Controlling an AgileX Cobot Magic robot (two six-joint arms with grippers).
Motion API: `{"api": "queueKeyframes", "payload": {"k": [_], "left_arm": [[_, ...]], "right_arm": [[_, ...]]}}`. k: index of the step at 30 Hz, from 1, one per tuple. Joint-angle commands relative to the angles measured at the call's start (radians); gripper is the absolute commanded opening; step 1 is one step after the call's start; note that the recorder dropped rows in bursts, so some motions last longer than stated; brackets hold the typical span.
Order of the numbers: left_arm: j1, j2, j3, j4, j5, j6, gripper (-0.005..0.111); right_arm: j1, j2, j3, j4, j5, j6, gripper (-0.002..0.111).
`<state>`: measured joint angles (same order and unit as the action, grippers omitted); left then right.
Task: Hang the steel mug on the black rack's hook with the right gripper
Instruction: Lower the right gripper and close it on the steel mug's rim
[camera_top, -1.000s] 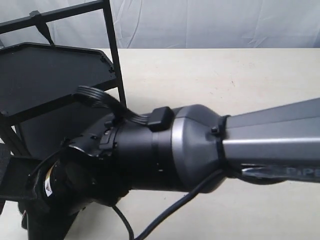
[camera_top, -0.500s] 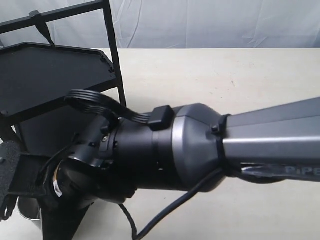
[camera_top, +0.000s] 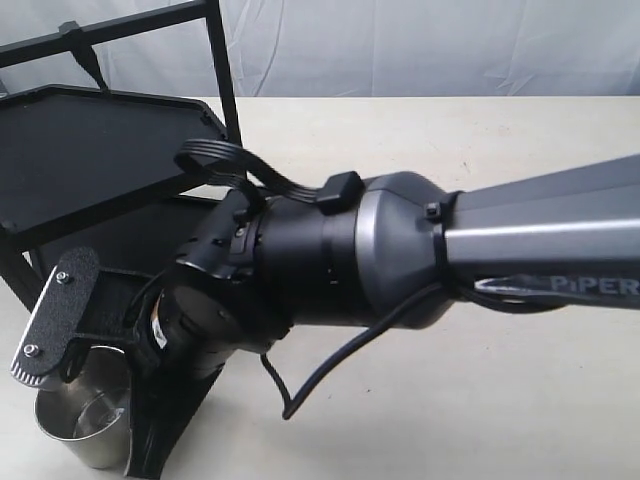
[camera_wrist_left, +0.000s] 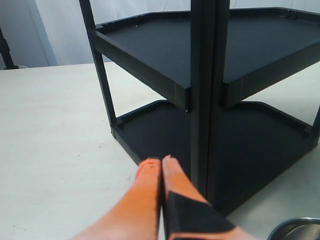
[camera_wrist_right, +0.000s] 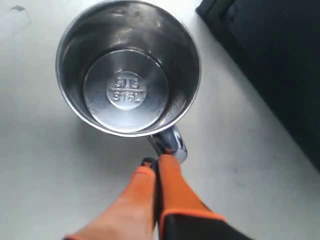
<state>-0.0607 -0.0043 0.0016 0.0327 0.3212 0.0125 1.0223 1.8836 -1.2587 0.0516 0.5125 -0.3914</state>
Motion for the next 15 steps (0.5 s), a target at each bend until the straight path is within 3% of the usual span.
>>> {"api": "queueKeyframes", "payload": {"k": [1,15], "left_arm": [[-0.002,0.004,-0.002,0.006,-0.008,-0.004,0.0],[-0.002,0.004,-0.002,0.006,-0.008,-0.004,0.0]], "right_arm": [[-0.005,0.009,-0.003,0.001,0.019,0.002,0.0],[-0.005,0.047,-0.003,0.052,0.02,-0.019,0.0]]}}
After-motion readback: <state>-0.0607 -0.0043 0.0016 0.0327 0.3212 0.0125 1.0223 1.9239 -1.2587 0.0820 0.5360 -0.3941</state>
